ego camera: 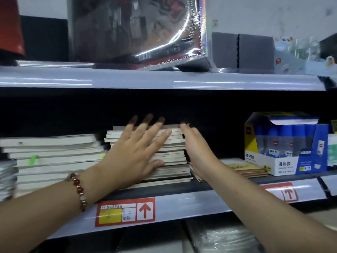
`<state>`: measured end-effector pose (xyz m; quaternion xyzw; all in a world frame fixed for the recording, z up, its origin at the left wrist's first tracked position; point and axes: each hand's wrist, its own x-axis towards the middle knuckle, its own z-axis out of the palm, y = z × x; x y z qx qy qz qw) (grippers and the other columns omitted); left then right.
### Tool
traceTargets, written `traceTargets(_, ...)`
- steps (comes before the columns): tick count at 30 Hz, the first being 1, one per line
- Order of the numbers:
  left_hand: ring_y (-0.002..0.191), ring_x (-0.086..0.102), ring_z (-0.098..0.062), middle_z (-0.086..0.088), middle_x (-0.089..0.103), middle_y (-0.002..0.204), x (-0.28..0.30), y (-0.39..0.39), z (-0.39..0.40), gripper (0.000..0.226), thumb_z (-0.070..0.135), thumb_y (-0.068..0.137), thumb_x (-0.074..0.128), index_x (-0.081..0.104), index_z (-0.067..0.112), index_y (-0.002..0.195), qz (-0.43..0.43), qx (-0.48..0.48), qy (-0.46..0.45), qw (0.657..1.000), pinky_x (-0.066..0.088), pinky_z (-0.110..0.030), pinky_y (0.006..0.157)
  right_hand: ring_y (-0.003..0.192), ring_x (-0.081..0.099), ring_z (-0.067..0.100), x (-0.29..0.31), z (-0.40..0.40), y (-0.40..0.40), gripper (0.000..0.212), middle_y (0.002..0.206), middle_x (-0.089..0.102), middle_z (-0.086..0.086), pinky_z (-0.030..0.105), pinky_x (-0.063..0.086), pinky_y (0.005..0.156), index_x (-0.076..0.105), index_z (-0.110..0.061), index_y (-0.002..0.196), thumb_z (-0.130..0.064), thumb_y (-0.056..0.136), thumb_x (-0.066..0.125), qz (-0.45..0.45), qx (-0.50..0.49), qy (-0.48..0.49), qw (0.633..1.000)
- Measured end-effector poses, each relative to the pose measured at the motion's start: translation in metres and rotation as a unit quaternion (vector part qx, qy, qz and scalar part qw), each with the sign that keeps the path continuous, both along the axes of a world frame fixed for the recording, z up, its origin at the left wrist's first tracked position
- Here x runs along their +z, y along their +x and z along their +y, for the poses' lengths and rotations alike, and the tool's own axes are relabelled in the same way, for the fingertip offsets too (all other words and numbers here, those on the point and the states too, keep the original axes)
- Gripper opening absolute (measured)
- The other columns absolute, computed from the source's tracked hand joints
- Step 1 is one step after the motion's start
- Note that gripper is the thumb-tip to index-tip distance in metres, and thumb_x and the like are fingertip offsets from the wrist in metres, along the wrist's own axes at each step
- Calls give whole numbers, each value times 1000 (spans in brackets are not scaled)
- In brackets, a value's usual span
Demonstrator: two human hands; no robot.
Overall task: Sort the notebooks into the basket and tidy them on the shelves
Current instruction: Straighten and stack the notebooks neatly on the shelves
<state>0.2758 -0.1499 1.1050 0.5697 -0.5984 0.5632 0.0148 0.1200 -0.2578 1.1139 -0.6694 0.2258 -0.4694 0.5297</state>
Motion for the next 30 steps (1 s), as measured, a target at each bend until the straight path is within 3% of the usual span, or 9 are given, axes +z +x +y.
traceTargets(4,141,36,-42,-17,34,158,-3,1,-6,64,54,101,27,22,25,157,9,-11,-33,999,23,-57,112,105,53,8,0,-2,1,37,106,58,-14,33,40,97,51,-31,131,-50,100,44,-22,6,-7,1000)
traceTargets(11,140,35,-42,-16,29,160,-3,-12,-17,64,57,101,24,17,30,159,54,29,-6,998,25,-55,109,126,49,15,-4,-6,2,45,135,55,-8,39,37,110,48,-34,139,-53,99,45,-30,16,-1,999)
traceTargets(15,146,25,-37,-15,25,160,-4,-10,-2,69,58,100,25,18,21,158,117,-7,-33,993,16,-53,118,104,66,18,-6,-4,0,30,109,71,-1,43,52,97,61,-26,118,-45,101,45,-52,-10,18,998)
traceTargets(17,146,20,-32,-11,20,159,-5,-16,14,71,59,100,30,14,19,157,296,-51,-140,944,17,-46,119,96,71,23,-4,0,3,26,99,74,3,48,55,93,63,-24,104,-46,99,48,-66,-1,55,996)
traceTargets(19,149,14,-23,-3,11,162,-4,-23,27,75,54,100,41,8,20,158,498,-141,-196,833,19,-31,113,94,71,26,-3,0,4,32,95,75,2,48,56,92,66,-21,98,-48,97,48,-71,17,81,994)
traceTargets(21,150,14,-17,3,6,166,0,-27,32,78,51,99,46,4,23,159,616,-190,-214,734,19,-25,104,81,70,23,-2,0,3,38,75,72,0,41,58,82,68,-19,83,-45,98,45,-73,25,86,993)
traceTargets(23,151,15,-17,4,7,166,2,-31,30,79,50,100,46,0,25,159,663,-209,-230,681,19,-25,102,68,64,20,0,3,3,41,60,64,-3,34,52,69,65,-19,74,-42,98,41,-86,16,94,992)
traceTargets(26,148,21,-18,-1,15,164,9,-41,18,73,43,103,43,5,19,159,690,-240,-272,626,20,-23,98,66,55,18,1,5,6,39,60,56,-3,32,45,66,58,-18,73,-42,98,39,-108,-5,114,988)
traceTargets(30,122,41,-22,-6,35,144,16,-45,0,50,37,106,36,37,5,145,695,-226,-329,598,27,-28,89,75,57,21,0,12,10,37,70,57,-1,33,47,73,58,-17,81,-42,99,37,-102,-1,103,989)
